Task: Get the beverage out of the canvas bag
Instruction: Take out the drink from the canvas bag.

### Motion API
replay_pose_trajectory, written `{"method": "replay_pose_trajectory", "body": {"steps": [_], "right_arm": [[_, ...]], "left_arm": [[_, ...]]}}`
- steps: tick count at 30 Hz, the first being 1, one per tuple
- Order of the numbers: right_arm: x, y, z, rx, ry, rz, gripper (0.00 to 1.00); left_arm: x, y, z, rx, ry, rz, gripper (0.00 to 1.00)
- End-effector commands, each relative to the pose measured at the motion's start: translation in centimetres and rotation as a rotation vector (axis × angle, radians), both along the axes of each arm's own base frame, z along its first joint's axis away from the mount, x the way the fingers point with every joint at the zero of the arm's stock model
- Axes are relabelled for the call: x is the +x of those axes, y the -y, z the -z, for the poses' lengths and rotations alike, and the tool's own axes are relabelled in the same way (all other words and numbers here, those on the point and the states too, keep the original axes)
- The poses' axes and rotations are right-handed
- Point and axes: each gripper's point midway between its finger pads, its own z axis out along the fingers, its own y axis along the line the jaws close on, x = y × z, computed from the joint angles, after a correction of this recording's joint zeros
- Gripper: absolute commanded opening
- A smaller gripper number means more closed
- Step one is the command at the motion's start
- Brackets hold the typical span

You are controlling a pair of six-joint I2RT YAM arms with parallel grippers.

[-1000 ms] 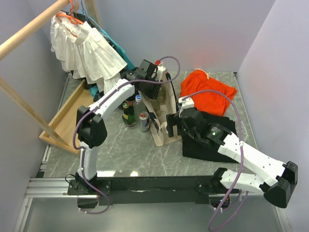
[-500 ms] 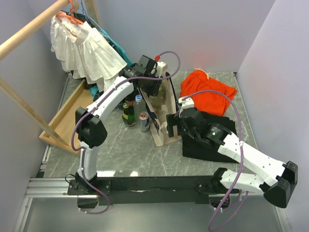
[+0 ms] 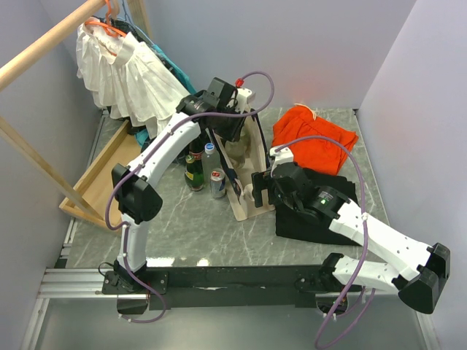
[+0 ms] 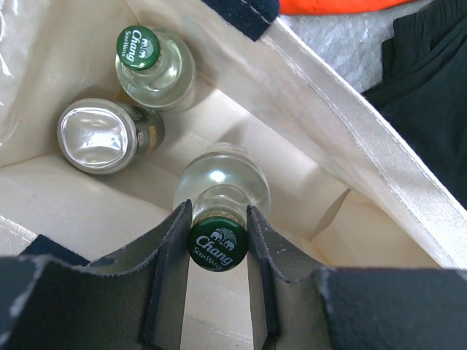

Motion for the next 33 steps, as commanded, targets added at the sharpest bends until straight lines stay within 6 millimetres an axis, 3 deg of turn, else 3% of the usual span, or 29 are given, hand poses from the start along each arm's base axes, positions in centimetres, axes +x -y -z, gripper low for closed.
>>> {"method": "replay_pose_trajectory", "body": {"steps": [1, 9, 23, 33], "right_arm": [[-0.9, 0.9, 1.2, -0.067, -0.045, -0.005, 1.0], [-0.9, 1.2, 0.9, -0.058, -0.034, 0.014, 1.0], [-0.8, 1.9, -0.5, -0.03, -0.01, 0.063, 1.0], [-0.8, 2.6, -1.1, -0.011, 0.011, 0.101, 1.0]], "left_arm": [[0.2, 1.2, -6.6, -0.122, 0.156, 0.046, 0.01], [-0.1, 1.1, -8.9, -0.189, 0.208, 0.011, 0.01], [-1.9, 2.8, -11.4, -0.254, 0.248, 0.045, 0.01], [-3.6, 2.2, -14.1, -0.287, 0.297, 0.052, 0.01]]}}
